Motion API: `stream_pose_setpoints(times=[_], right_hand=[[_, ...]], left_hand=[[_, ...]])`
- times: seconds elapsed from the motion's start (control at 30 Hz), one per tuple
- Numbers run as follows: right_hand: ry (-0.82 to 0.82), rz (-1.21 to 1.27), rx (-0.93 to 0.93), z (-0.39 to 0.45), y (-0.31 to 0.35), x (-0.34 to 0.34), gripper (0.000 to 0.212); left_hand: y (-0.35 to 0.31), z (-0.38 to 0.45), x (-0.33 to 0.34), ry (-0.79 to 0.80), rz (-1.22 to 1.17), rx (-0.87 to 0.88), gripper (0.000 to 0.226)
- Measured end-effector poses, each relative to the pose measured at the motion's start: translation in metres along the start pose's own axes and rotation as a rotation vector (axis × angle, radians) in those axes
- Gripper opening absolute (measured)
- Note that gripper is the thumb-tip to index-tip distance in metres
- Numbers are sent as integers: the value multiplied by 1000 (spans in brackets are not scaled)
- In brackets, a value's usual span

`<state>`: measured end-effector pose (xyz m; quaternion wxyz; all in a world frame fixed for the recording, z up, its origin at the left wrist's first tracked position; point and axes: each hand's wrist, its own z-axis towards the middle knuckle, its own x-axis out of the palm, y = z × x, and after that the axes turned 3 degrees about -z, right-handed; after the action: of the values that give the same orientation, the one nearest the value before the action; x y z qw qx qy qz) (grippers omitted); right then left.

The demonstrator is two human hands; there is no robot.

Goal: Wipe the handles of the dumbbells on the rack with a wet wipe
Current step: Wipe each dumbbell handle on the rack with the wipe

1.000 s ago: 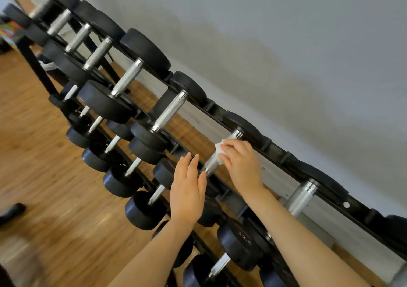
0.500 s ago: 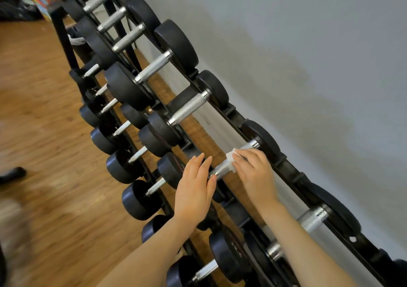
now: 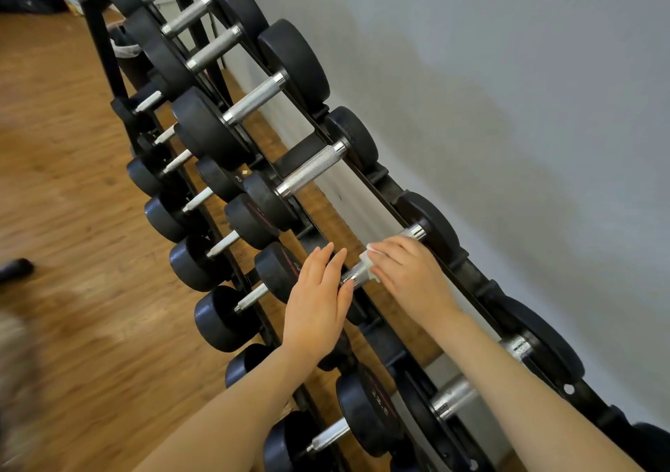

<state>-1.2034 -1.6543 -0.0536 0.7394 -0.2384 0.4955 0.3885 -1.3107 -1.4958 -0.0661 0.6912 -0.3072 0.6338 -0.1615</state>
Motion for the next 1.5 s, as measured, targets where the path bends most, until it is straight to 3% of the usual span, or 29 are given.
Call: stream_pose_setpoints(times=[0.37, 0.53, 0.7, 0.87, 1.03, 1.23, 1.5], right_hand=[[47, 19, -59, 6, -5, 3, 30], [11, -10, 23, 5, -3, 5, 32], [50, -27, -90, 4, 1, 6, 34], [-13, -70, 75, 0, -4, 9, 32], [-61, -72, -3, -10, 15, 16, 32], [-200, -68, 248, -17, 12, 17, 32], [-264, 32, 294, -23, 27, 22, 22]], left_hand=[[-3, -1, -6, 19, 6, 3, 67], [-2, -3, -4, 0, 1, 5, 62], [-2, -3, -4, -2, -5, 3, 62], [-3, -2, -5, 3, -15, 5, 60], [-1, -3, -2, -24, -3, 25, 60], [0, -2, -1, -22, 0, 21, 58], [3, -1, 3, -42, 11, 27, 63]])
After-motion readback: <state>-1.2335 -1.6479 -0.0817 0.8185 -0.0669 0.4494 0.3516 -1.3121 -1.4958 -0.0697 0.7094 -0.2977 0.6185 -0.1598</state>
